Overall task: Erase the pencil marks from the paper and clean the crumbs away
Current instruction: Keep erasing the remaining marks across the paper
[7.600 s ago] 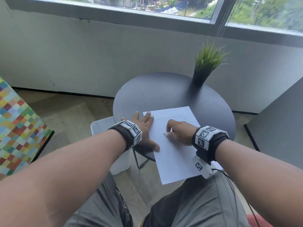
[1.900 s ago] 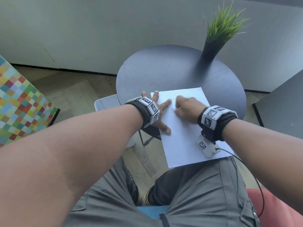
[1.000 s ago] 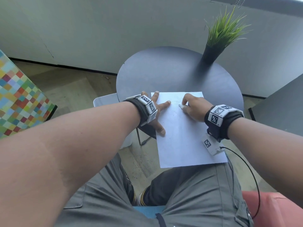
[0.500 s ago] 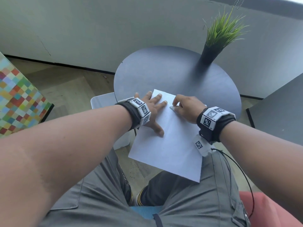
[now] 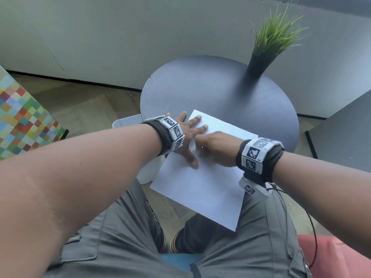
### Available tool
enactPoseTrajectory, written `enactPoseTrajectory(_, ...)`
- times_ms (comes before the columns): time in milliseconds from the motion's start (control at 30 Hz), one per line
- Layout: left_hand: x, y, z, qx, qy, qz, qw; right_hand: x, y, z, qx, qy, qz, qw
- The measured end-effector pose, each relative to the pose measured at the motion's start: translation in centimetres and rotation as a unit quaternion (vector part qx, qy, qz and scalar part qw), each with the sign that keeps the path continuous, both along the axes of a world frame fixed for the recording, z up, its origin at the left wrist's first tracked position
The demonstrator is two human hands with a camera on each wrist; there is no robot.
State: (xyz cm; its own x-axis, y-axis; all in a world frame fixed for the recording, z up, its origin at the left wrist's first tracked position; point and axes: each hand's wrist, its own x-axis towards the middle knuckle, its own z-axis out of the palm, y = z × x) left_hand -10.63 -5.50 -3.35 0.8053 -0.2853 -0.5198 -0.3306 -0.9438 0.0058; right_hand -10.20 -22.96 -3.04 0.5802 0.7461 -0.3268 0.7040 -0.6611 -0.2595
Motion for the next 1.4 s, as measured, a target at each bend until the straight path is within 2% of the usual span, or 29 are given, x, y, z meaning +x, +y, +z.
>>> enactPoseTrajectory(33,0.0,0.0,0.0,0.0,0.0,0.0,1.0,0.5,0.0,0.2,0.001,-0.004,-0.013,1.0)
enactPoseTrajectory(133,0.2,-0.1,-0.2,0.007,-0.007,-0.004,1.0,2.7,-0.4,0.5,-0.012,-0.081,-0.13,0.988)
enactPoseTrajectory(200,0.1,-0.1,-0.2,0.009,-0.005,-0.004,1.0,1.9,-0.2,0.6,-0.008,-0.084,-0.099,0.992)
enactPoseTrajectory(267,0.0,-0.1,-0.1,0.008,0.004,-0.002,1.0,0.1,0.3,0.5,-0.012,-0.025,-0.012,1.0)
enactPoseTrajectory(333,0.2,-0.2,0.1,0.011,0.003,-0.007,1.0,-0.3,0.2,0.6,-0.022,0.013,0.018,1.0)
enactPoseTrajectory(467,0.3,-0.3,0.0,0.012,-0.002,-0.007,1.0,2.4,-0.9,0.6,0.028,-0.058,-0.096,0.993)
enactPoseTrajectory(533,0.2,-0.2,0.1,0.012,0.002,-0.006,1.0,1.8,-1.1,0.6,0.028,-0.046,-0.061,0.997)
enactPoseTrajectory(600,0.2,-0.3,0.4,0.014,0.011,-0.001,1.0,0.7,-1.1,0.7,-0.003,0.013,0.013,1.0)
enactPoseTrajectory(667,0.3,-0.5,0.6,0.02,0.013,-0.003,1.0,0.9,-1.2,0.9,-0.021,0.038,0.021,0.999)
enactPoseTrajectory(767,0.4,-0.5,0.6,0.032,0.003,-0.012,0.999,2.8,-1.8,0.5,0.019,-0.048,-0.093,0.994)
enactPoseTrajectory(800,0.4,-0.5,0.7,0.037,0.002,-0.01,0.999,3.1,-2.1,0.3,0.031,-0.066,-0.107,0.992)
enactPoseTrajectory(967,0.5,-0.8,0.9,0.047,0.008,-0.011,0.999,2.0,-2.0,0.8,-0.022,0.064,0.023,0.997)
enactPoseTrajectory(1000,0.6,-0.9,0.9,0.046,0.008,-0.013,0.999,2.4,-2.0,0.7,-0.023,0.048,0.008,0.999)
enactPoseTrajectory(1100,0.8,-1.1,1.0,0.058,0.003,-0.021,0.998,3.5,-2.0,0.3,0.011,-0.071,-0.09,0.993)
enactPoseTrajectory(1133,0.8,-1.0,1.1,0.063,0.001,-0.023,0.998,3.5,-2.1,0.1,0.018,-0.073,-0.09,0.993)
enactPoseTrajectory(1233,0.7,-0.9,1.1,0.062,0.003,-0.02,0.998,2.4,-2.2,0.6,-0.018,0.044,0.008,0.999)
enactPoseTrajectory(1300,0.9,-1.0,1.0,0.058,0.005,-0.018,0.998,2.4,-2.2,1.0,-0.037,0.072,0.015,0.997)
enactPoseTrajectory(1400,0.7,-1.1,1.1,0.06,0.001,-0.022,0.998,3.4,-2.2,0.3,0.005,-0.042,-0.083,0.996)
